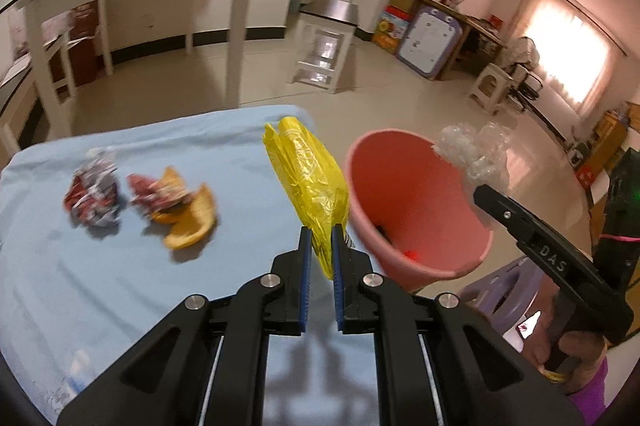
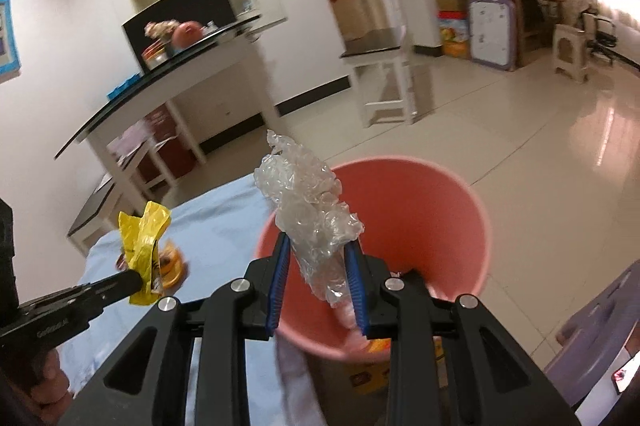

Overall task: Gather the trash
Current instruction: 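Carry the yellow bag and bubble wrap over the pink bucket, then open both tools to drop the bag and bubble wrap into the bucket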

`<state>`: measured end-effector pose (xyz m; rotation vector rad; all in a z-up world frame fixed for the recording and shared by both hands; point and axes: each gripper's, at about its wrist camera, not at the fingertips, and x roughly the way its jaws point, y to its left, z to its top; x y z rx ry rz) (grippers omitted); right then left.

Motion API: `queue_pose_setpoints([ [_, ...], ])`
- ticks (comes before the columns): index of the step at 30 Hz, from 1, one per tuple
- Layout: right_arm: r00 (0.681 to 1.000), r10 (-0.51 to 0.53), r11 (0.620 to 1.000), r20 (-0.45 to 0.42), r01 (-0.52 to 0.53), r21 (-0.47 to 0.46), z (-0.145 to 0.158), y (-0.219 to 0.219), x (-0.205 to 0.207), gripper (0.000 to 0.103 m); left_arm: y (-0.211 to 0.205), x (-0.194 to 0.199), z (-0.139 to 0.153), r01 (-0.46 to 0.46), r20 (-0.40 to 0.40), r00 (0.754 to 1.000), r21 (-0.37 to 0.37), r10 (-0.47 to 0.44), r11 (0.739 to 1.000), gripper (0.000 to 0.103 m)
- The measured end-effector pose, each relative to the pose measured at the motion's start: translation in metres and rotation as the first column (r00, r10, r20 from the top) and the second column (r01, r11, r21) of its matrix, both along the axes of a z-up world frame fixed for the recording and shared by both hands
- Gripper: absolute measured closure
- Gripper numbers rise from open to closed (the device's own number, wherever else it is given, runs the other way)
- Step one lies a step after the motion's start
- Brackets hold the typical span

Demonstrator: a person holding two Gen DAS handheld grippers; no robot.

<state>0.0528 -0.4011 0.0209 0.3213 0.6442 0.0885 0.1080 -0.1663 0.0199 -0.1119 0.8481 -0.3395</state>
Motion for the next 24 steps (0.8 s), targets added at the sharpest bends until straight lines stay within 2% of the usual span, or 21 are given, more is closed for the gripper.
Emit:
queue_pose_setpoints([
  [6,0.997,-0.069,0.998,-0.015,0.069,-0.016,-0.005,-0.026,0.011,0.075,-0.040,0.016,-0.004,0.069,0.007,0.998,0.016,-0.069,0.997,0.094],
  [14,0.993,-0.105,0.994,-0.050,0.103,-0.038,-0.021,-0.037,0.028,0.075,-0.082,0.030,-0.025,0.135,-0.030,0.991,0.050,-0.134,0.990,0.094],
  [24,0.987,-0.136,0.991,-0.088,0.134,-0.027,-0.038,-0.054,0.035,0.071,-0.110,0.044,-0.046,0.172,-0.068,0.984,0.082,-0.167,0.982,0.094],
])
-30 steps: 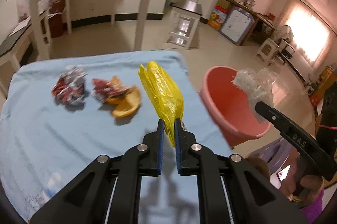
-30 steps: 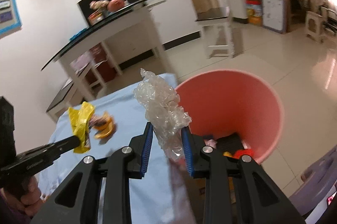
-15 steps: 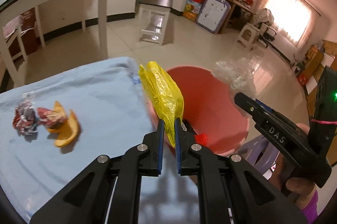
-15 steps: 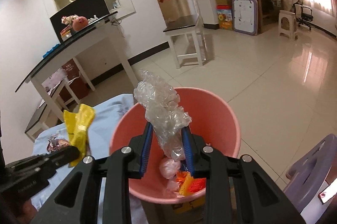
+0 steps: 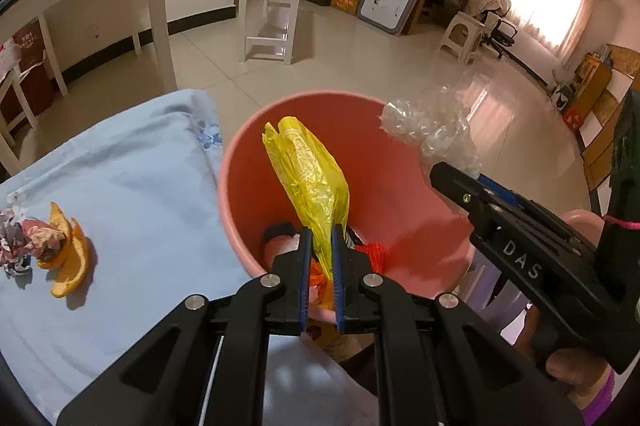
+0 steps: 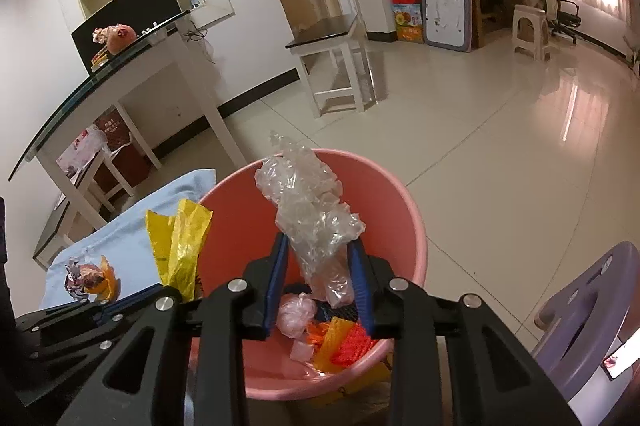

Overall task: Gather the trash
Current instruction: 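Open both tools to drop the bag and bubble wrap into the bucket, then move both open tools back over the remaining wrappers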

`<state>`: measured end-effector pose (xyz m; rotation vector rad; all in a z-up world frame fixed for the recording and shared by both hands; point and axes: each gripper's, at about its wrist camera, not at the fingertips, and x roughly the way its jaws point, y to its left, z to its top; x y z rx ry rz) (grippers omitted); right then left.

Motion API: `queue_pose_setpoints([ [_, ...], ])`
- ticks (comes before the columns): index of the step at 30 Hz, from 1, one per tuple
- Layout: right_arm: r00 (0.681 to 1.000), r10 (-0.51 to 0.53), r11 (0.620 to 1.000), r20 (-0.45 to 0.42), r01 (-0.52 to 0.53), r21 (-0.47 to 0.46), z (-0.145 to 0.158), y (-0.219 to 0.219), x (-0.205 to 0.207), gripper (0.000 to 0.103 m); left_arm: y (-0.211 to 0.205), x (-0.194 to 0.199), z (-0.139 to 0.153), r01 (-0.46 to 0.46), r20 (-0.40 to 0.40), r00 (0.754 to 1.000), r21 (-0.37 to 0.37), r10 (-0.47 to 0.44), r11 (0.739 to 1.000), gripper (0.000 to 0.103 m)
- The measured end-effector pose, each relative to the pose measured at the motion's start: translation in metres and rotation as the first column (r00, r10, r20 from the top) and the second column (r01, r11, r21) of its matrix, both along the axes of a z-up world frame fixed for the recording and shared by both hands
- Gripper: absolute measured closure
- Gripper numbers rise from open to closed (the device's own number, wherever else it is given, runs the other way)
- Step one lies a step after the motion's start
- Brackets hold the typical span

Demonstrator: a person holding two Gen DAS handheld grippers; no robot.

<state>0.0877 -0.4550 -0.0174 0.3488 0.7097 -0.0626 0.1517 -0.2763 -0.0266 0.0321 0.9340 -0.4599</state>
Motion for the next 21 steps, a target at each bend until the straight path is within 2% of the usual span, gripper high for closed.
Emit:
queue_pose_setpoints([
  [2,1.000,-0.001,1.000,-0.001,0.001,0.003,0.000,0.000,0.002,0.067,-0.007,0.001,-0.001,0.008,0.001,1.000,-0.002,-0.008,1.000,0.094],
  [3,1.000,-0.002,1.000,-0.001,0.002,0.005,-0.001,-0.001,0.002,0.061,-0.007,0.001,0.000,0.010,0.005,1.000,-0.002,-0.010,1.000,0.094],
  [5,1.000,-0.011,1.000,0.006,0.011,0.006,-0.001,-0.002,0.000,0.055,-0.011,0.001,-0.001,0.021,0.013,1.000,0.011,-0.021,1.000,0.085],
  [10,1.000,-0.019,1.000,0.012,0.019,0.010,0.000,-0.005,-0.003,0.052,-0.010,-0.005,0.000,0.030,0.024,0.999,0.009,-0.030,1.000,0.077],
  [21,1.000,-0.009,1.000,0.019,0.008,0.018,0.005,0.002,-0.013,0.050,0.003,-0.013,0.007,0.007,0.024,1.000,-0.022,-0.006,1.000,0.076],
])
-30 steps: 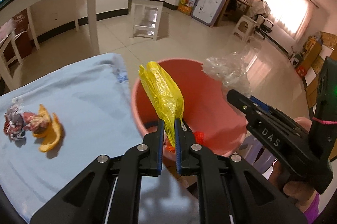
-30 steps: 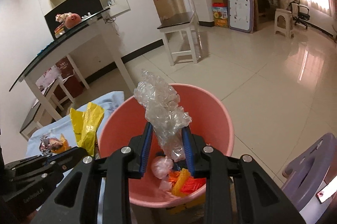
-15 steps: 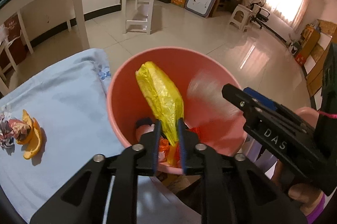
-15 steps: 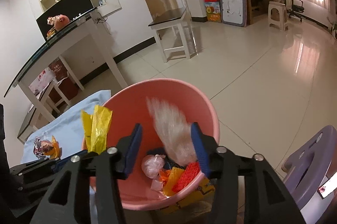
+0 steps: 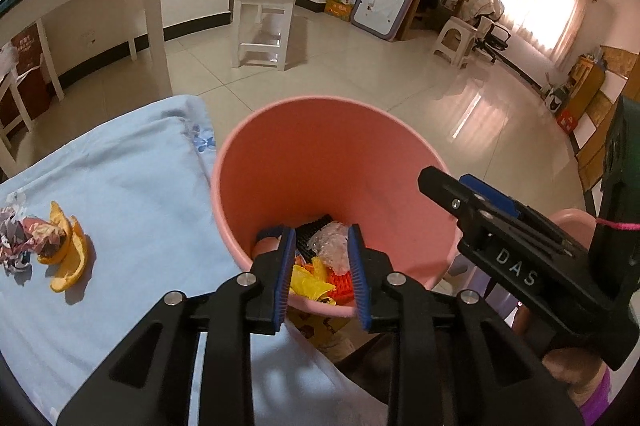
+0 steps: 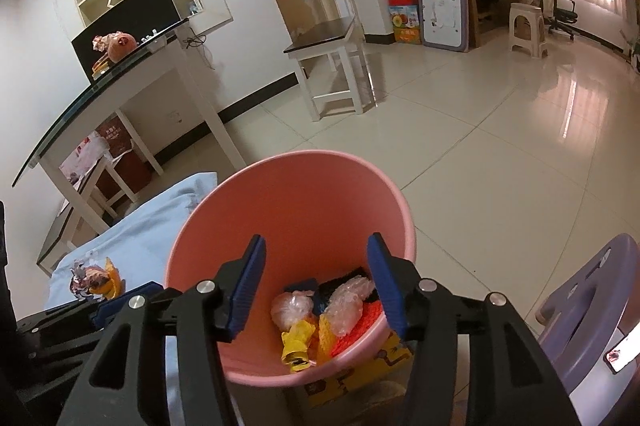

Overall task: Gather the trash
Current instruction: 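Move both open tools back over the remaining wrappers, then grasp the crumpled red-and-silver wrapper with the left tool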

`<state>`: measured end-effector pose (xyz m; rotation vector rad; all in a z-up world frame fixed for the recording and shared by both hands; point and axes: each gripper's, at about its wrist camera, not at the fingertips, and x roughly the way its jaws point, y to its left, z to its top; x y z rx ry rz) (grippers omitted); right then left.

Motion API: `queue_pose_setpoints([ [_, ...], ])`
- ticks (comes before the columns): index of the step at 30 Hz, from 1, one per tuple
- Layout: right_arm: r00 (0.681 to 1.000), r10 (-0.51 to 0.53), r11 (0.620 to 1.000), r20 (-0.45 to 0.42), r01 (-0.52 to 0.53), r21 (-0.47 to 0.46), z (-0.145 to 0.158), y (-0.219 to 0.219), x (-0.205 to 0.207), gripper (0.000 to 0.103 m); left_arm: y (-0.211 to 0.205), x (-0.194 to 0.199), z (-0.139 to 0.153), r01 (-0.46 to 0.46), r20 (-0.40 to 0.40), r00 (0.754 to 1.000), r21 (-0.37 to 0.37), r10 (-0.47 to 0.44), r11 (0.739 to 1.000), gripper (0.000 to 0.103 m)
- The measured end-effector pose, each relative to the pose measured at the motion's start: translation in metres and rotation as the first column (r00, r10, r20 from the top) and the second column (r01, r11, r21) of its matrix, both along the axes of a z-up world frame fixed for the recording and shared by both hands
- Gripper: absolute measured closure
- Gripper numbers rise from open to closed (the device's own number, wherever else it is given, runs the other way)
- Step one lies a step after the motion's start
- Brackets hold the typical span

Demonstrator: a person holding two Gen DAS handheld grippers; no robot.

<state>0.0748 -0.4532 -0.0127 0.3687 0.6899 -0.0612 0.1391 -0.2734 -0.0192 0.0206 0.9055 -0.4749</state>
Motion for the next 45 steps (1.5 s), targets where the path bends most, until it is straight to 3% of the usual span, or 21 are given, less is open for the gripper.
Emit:
queue_pose_setpoints([
  [13,0.997,0.071,0.996,0.015,-0.072,0.045,0.009,0.026,-0.022,0.045,0.037,-0.023,0.015,-0.052,0.072,0.996,-0.003,0.052,0.999,0.076],
  [22,0.983,0.185,0.982,-0.001,-0.184,0.041,0.007,0.072,-0.029,0.044,0.100,-0.040,0.014,-0.174,0.061,0.983,-0.016,0.174,0.985,0.076],
  [28,0.964,0.265,0.963,-0.005,-0.265,0.043,0.001,0.111,-0.026,0.044,0.153,-0.054,0.013,-0.282,0.057,0.958,-0.017,0.282,0.959,0.076],
  [37,0.928,0.373,0.927,0.000,-0.373,0.037,-0.001,0.164,-0.017,0.045,0.238,-0.065,0.005,-0.464,0.026,0.885,-0.023,0.464,0.886,0.076],
  [45,0.895,0.446,0.895,0.002,-0.446,0.020,-0.002,0.195,-0.007,0.045,0.286,-0.054,0.001,-0.540,0.010,0.842,-0.023,0.540,0.841,0.076],
])
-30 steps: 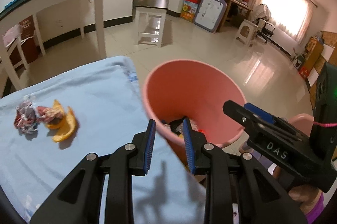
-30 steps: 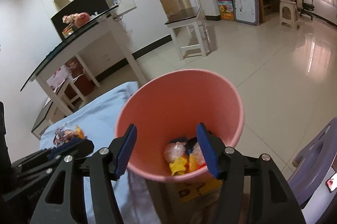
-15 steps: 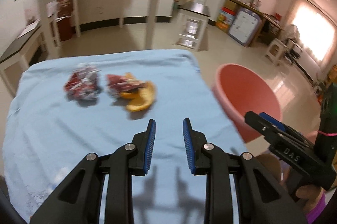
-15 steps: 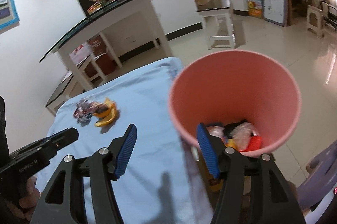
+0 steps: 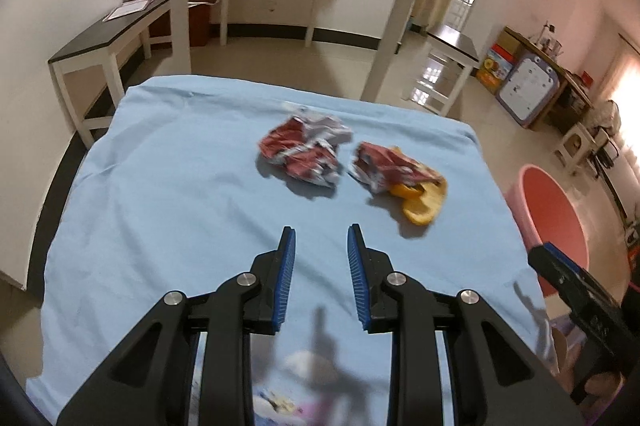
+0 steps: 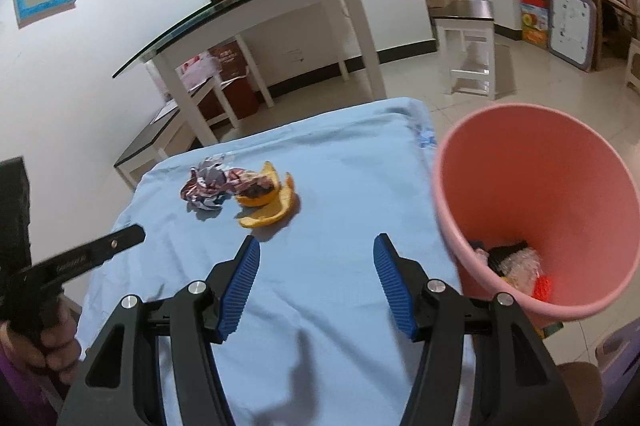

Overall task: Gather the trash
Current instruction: 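Grasp the crumpled red-and-silver wrapper with the left tool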

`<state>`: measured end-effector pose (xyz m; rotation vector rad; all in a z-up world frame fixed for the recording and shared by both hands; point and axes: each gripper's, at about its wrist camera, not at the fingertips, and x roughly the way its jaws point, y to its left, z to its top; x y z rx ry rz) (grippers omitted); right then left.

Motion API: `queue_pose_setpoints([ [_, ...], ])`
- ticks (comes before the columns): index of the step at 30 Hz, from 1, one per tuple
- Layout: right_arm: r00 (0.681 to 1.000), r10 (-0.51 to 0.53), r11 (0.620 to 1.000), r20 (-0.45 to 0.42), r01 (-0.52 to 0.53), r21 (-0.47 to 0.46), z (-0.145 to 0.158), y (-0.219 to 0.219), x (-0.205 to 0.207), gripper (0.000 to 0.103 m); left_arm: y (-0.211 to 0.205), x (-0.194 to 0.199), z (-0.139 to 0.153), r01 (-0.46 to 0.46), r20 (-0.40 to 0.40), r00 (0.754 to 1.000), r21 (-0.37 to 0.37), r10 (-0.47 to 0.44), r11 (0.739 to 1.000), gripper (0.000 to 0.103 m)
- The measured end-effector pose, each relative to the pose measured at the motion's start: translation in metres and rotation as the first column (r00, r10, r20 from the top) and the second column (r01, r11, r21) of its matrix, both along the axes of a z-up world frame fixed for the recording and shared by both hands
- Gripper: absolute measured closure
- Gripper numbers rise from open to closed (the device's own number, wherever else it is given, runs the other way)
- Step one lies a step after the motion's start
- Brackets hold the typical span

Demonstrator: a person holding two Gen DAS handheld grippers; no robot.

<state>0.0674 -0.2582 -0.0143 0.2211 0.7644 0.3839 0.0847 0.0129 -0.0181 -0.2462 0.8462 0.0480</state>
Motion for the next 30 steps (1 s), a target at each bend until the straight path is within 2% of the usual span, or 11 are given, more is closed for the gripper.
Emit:
queue_pose_setpoints([
  [5,1.000,0.029,1.000,0.008,-0.029,0.000,0.001,0.012,0.012,0.045,0.011,0.028,-0.001,-0.004,-0.018,1.000,-0.024,0.003,1.000,0.076],
  [11,0.998,0.055,0.998,0.011,-0.055,0.000,0.000,0.023,0.028,0.045,0.030,0.071,-0.002,0.014,-0.014,1.000,0.014,-0.014,1.000,0.076],
  [15,0.997,0.072,0.997,0.016,-0.072,-0.002,0.000,0.029,0.039,0.045,0.042,0.097,-0.013,0.033,-0.027,0.999,0.030,-0.032,0.999,0.076],
  [18,0.996,0.085,0.996,0.019,-0.084,-0.005,-0.001,0.034,0.044,0.045,0.051,0.110,-0.024,0.044,-0.047,0.998,0.004,-0.043,0.999,0.076],
  [22,0.995,0.100,0.995,0.019,-0.099,-0.012,-0.004,0.039,0.048,0.045,0.058,0.120,-0.037,0.076,-0.087,0.993,-0.063,-0.081,0.995,0.075],
  [25,0.994,0.106,0.994,0.017,-0.106,-0.010,-0.006,0.042,0.052,0.045,0.056,0.117,-0.040,0.098,-0.080,0.991,-0.066,-0.103,0.993,0.069],
  [28,0.992,0.123,0.992,0.020,-0.123,-0.004,-0.006,0.046,0.057,0.045,0.051,0.110,-0.040,0.131,-0.070,0.988,-0.093,-0.138,0.987,0.069],
  [30,0.991,0.131,0.991,0.027,-0.131,-0.005,-0.004,0.049,0.059,0.045,0.046,0.105,-0.041,0.148,-0.064,0.986,-0.081,-0.153,0.986,0.069],
])
